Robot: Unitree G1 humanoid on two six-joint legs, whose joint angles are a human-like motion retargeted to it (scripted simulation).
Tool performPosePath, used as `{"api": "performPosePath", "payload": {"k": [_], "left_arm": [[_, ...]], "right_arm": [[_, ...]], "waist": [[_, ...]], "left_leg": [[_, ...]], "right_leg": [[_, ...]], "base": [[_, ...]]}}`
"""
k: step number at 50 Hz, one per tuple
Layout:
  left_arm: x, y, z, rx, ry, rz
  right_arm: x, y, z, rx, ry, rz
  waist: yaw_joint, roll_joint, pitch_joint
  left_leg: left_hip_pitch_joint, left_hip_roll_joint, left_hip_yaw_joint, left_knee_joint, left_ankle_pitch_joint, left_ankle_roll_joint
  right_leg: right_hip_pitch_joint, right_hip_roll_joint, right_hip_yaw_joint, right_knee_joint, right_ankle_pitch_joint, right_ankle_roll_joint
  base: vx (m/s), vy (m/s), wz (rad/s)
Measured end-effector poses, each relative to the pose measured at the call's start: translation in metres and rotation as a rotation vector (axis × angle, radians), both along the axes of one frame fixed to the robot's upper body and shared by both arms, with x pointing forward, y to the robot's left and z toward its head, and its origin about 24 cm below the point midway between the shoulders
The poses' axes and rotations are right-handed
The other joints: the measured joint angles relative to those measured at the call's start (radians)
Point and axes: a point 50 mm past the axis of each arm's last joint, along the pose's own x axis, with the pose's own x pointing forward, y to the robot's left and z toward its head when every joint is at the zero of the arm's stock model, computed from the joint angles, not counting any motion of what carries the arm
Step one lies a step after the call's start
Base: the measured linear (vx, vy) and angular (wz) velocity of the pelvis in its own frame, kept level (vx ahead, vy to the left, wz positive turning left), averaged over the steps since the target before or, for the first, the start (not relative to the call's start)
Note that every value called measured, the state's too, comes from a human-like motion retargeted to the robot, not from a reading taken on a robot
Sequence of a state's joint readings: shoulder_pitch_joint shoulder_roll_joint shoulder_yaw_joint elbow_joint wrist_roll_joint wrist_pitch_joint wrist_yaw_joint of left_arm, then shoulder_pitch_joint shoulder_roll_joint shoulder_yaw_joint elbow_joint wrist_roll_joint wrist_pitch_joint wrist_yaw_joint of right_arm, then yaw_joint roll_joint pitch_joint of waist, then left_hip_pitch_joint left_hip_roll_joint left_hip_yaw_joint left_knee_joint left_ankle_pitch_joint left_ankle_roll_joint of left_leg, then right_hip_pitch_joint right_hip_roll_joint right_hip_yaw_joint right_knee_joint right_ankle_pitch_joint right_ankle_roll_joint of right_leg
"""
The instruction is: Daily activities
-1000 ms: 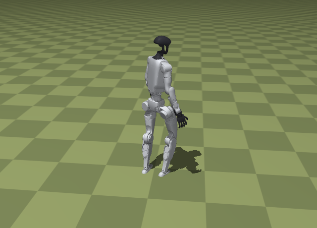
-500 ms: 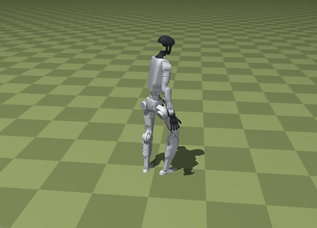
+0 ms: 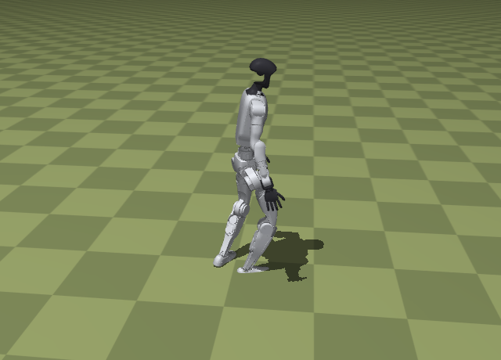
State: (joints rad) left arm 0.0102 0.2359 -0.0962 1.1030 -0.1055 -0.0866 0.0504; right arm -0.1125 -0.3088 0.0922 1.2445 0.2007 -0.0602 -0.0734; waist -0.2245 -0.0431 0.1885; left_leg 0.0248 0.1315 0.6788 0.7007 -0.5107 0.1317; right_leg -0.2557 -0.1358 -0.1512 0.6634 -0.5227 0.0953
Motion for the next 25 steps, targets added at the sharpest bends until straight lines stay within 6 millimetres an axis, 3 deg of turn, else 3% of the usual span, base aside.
{"api": "performPosePath", "payload": {"k": [5,8,15,22,25], "left_arm": [[0.001,0.001,0.000,-0.015,-0.006,0.034],[-0.005,-0.002,-0.003,-0.031,0.011,0.054],[-0.019,-0.005,-0.008,-0.059,0.054,0.103],[-0.017,-0.002,-0.007,-0.066,0.064,0.100],[-0.021,-0.002,-0.008,-0.070,0.076,0.096]], "right_arm": [[0.010,-0.002,0.005,0.006,-0.019,0.018],[0.011,-0.005,0.006,0.003,-0.017,0.016],[0.007,-0.008,0.005,0.009,0.002,0.000],[0.002,0.005,-0.002,0.057,0.040,0.015],[-0.001,0.011,-0.006,0.071,0.052,0.026]], "waist": [[0.073,0.086,0.067],[0.120,0.134,0.088],[0.170,0.127,0.111],[0.166,0.080,0.105],[0.162,0.072,0.103]], "left_leg": [[-0.190,0.180,-0.190,0.397,-0.084,0.025],[-0.282,0.194,-0.301,0.429,-0.108,0.006],[-0.373,0.031,-0.473,0.157,-0.077,-0.057],[-0.400,-0.151,-0.629,-0.217,0.086,-0.119],[-0.427,-0.187,-0.684,-0.257,0.129,-0.139]], "right_leg": [[0.084,0.158,0.027,-0.076,0.015,-0.021],[0.125,0.230,0.072,-0.130,0.042,-0.024],[0.184,0.230,0.178,-0.157,0.034,-0.008],[0.181,0.179,0.252,-0.109,-0.019,-0.007],[0.178,0.177,0.281,-0.066,-0.057,-0.016]], "base": [[0.13,-0.08,-1.04],[0.15,-0.03,-1.24],[0.18,0.01,-0.92],[0.19,0.04,-0.52],[0.23,0.08,-0.47]]}}
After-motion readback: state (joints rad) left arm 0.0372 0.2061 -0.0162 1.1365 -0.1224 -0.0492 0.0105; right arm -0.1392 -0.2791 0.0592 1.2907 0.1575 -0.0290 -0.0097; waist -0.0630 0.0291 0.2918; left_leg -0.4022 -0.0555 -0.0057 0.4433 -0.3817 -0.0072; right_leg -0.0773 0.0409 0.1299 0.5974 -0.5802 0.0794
